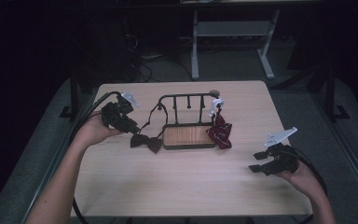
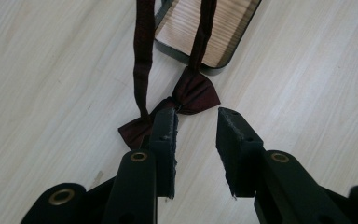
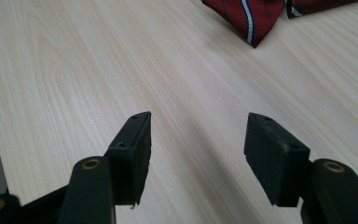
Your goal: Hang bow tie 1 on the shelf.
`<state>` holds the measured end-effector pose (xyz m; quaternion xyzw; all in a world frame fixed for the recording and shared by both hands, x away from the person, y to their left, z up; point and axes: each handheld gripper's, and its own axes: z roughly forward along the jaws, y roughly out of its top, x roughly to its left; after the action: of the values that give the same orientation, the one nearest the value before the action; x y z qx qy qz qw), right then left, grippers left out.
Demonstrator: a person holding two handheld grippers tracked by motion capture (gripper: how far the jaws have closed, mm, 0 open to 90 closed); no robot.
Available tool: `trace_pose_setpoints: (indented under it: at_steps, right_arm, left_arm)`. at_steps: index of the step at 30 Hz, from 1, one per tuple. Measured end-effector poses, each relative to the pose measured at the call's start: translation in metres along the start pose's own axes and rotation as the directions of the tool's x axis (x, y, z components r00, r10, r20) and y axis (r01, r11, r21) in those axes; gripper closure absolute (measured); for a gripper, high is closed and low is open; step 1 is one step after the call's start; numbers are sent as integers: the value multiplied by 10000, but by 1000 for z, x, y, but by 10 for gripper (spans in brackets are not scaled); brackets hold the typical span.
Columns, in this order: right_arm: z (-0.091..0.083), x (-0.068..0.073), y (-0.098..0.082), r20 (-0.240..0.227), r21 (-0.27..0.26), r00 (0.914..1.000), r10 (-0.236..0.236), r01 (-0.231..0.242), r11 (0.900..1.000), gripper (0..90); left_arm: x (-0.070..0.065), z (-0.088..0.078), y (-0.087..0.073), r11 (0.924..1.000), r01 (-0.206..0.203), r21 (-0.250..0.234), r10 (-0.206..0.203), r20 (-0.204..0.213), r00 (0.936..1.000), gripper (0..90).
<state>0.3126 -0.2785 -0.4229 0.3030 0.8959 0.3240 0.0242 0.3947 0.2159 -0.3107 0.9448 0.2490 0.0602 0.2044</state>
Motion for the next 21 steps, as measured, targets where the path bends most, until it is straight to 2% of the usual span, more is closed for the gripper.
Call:
trace_pose_setpoints:
  at_steps: [21]
  right_arm:
    - [0, 0, -1, 28, 26, 10000, 42, -42, 10000, 412]
  left_arm:
    - [-12, 9, -18, 9999, -166, -50, 166, 136, 9998, 658]
